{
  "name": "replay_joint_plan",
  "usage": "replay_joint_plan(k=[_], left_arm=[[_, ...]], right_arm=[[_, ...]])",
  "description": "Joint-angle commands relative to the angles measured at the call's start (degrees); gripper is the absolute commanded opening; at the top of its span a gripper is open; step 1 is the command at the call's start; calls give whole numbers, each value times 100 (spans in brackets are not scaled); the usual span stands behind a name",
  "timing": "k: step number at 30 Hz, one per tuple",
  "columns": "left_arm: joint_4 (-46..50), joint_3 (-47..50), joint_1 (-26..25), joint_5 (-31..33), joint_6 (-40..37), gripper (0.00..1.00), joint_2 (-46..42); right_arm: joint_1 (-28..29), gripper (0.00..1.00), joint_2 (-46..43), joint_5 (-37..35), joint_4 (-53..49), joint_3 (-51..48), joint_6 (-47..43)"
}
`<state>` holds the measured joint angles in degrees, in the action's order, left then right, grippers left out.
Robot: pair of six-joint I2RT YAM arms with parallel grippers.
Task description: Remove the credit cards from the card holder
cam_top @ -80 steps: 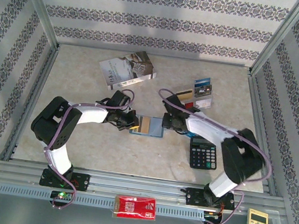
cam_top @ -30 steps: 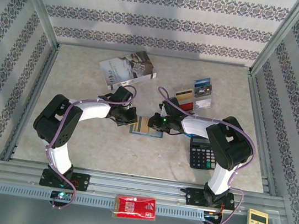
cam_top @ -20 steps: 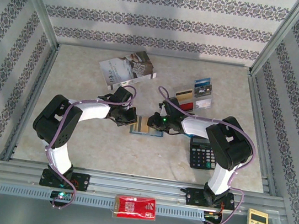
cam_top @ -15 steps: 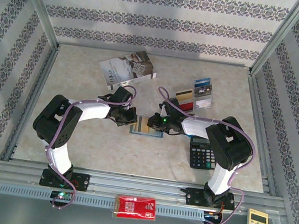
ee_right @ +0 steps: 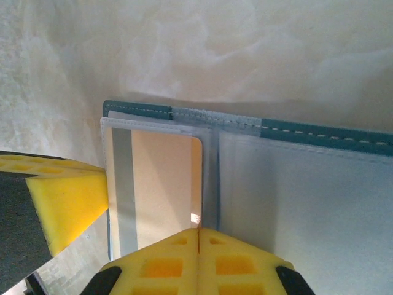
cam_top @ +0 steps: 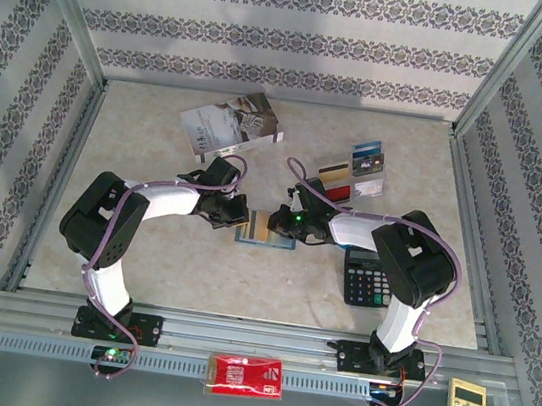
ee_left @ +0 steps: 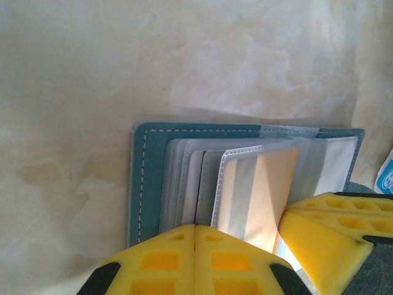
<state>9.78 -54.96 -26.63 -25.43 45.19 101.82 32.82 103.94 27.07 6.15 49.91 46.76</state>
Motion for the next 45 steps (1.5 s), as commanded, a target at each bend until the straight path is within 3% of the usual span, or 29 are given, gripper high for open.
replay_joint_plan(k=[1,11,19,24,31,45], left_arm=[[570,153,-17,222,-158,3,35],[991,-228,-22,370,-496,4,-86],[805,-542,-33,-231,-573,12,-402],[493,-565,-130,-561,-475,12,-189],[665,-643,-176,-372,-451,9,228],[916,-271,-167,121,-364,5,389]], right_arm=[[-28,5,-252,-137,10,-156,-30],[-126,3,-555,-467,-104,-386,-135],[-135,3,-482,-447,-96,-342,-128],[-135,3,-436,-448,-89,-306,-115],[-145,2,-444,-388,-84,-289,-123],[-149,23,-104,23,-18,-255,-45]])
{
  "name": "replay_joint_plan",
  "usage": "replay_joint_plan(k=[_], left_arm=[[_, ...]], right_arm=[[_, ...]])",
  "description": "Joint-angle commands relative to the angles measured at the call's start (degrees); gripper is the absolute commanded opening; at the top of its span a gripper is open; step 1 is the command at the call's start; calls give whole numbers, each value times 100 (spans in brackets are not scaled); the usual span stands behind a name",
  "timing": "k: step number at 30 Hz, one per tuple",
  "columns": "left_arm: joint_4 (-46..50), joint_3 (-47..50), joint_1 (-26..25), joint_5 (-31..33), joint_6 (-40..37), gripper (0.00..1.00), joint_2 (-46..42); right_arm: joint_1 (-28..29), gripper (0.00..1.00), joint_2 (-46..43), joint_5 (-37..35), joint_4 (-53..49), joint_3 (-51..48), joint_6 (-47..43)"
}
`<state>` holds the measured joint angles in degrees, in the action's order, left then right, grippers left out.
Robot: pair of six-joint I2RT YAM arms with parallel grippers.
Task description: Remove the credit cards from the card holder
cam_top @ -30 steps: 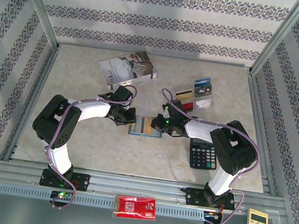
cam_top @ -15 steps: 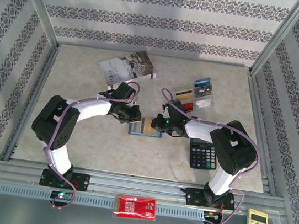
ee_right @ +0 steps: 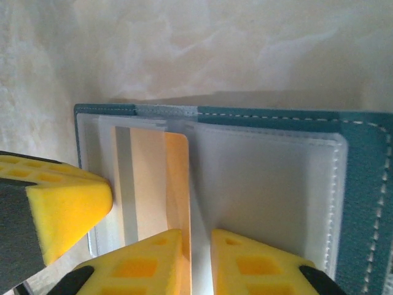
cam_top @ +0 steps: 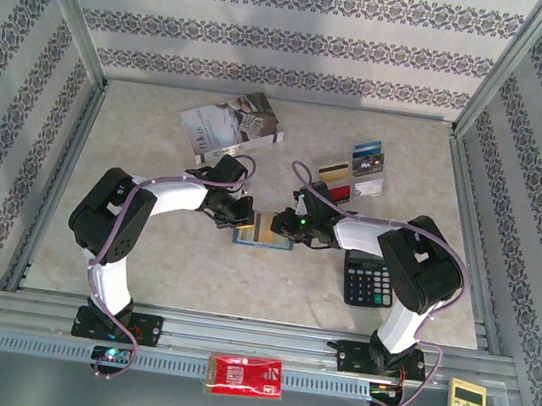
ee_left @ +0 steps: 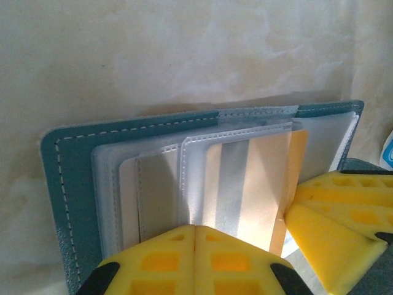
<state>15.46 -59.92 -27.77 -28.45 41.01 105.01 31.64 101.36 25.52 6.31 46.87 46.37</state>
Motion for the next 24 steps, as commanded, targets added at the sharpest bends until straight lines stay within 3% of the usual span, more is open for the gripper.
replay_joint_plan(k=[1,20,24], left_arm=[[348,234,-53,421,55,4,71],[361,268,-53,462,38,4,84],[361,254,-53,471,47,4,83]], right_arm=[[-26,23,164,202,-33,52,-14],[9,15,176,595,231,94,-152],[-24,9,88,464,222,9,-159]])
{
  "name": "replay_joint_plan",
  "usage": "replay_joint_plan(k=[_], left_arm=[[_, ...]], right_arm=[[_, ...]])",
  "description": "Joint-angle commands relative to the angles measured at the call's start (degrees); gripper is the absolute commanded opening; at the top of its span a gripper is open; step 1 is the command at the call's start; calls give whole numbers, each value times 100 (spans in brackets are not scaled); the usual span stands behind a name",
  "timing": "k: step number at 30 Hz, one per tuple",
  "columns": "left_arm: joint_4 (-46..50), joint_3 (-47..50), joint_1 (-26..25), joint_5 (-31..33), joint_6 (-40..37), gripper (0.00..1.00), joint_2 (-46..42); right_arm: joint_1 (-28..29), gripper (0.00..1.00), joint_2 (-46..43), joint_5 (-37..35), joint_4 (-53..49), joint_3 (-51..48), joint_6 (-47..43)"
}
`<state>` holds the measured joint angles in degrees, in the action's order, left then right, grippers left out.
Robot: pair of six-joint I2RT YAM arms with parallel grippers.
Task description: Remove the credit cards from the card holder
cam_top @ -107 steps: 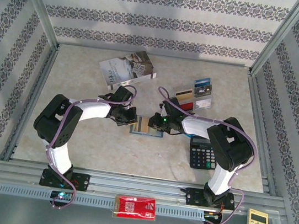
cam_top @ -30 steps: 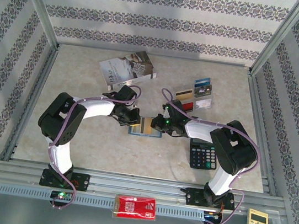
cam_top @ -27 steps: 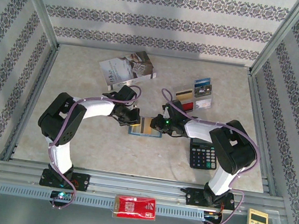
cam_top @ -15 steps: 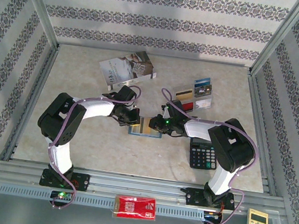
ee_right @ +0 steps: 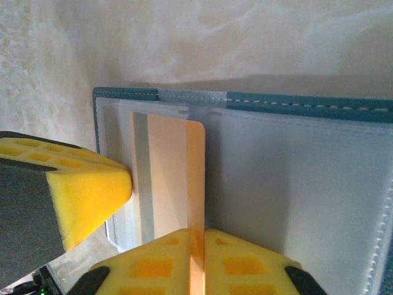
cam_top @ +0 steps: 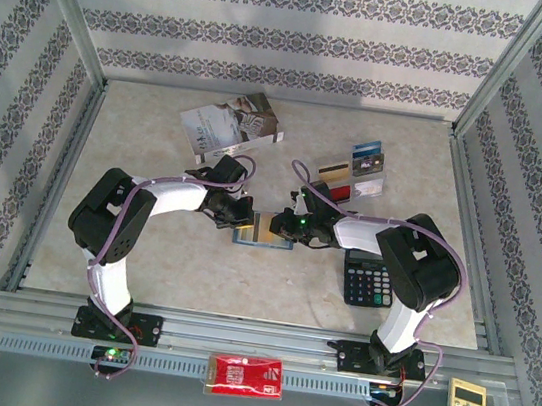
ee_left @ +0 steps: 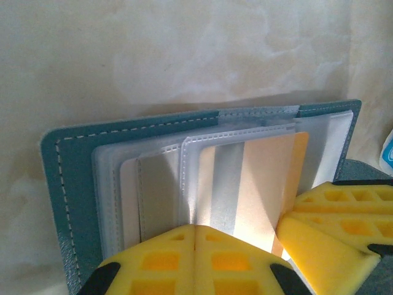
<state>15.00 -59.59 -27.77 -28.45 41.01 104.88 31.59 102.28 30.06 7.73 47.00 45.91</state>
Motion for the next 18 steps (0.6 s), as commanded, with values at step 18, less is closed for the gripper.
replay_joint_plan(k=[18], left_arm=[[-200,165,-32,241,404,28,-640]], right_arm=[[-346,0,-1726,-730,234,-916,-397]])
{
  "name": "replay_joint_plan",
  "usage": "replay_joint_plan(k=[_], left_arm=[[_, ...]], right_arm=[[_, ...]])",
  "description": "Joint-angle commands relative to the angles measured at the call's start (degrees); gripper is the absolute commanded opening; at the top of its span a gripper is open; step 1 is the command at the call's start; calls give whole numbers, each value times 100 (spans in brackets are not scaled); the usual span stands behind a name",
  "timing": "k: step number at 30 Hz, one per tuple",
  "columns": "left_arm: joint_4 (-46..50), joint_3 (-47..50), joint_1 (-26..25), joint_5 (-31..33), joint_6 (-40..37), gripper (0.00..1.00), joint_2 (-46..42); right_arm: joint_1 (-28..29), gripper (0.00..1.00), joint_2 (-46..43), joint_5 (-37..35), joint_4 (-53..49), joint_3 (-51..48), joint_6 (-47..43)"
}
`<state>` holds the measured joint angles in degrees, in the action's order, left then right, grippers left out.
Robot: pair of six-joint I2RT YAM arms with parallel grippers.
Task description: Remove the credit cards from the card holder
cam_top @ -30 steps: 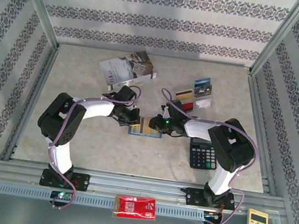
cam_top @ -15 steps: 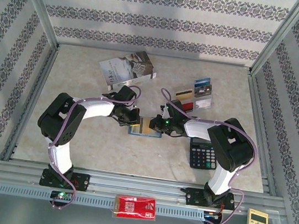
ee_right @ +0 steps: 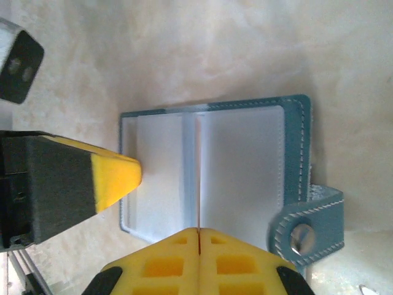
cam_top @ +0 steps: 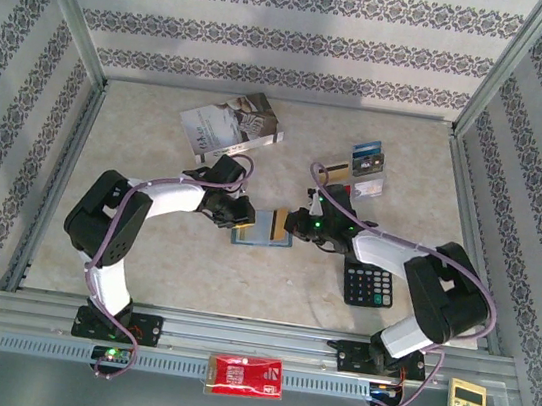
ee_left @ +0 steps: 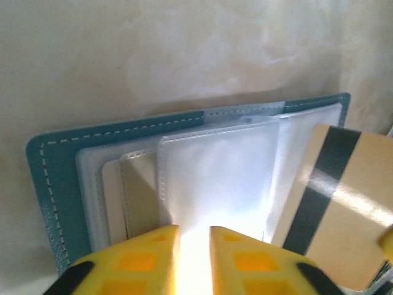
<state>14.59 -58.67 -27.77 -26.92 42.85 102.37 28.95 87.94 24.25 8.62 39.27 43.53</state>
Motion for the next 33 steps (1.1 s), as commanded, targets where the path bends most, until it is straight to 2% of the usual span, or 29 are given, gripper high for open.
replay_joint_plan(k=[1,4,6,11,18,21,24,29,33], left_arm=[[-267,100,-22,47,298,32,-511],[-849,323,45,-206,651,50,-885],[-1378,513,77,-428,935,58,-1091],[-2308,795,86,-927,1367,64,-1346],[-2806,989,275,-1293,1560,66,-1464],[-3196,1036,335,-1541,1708,59,-1493],[-3524,1047,369,-1708,1877,42,-1550],[-3586,991,360,-1805,1981,21,-1722],[-3566,964,369,-1844,2032,9,-1815]], right_arm=[[-99,0,-362,-89,193,-168,-137],[-168,0,-492,264,415,-184,49],[-196,0,-497,595,650,-161,259],[-274,0,-458,1201,1294,-113,939],[-442,0,-347,1889,2204,-17,1729],[-487,0,-313,2075,2416,26,1920],[-520,0,-254,2201,2621,55,2088],[-549,0,-142,2320,2994,55,2340],[-548,10,-93,2415,3303,72,2504]])
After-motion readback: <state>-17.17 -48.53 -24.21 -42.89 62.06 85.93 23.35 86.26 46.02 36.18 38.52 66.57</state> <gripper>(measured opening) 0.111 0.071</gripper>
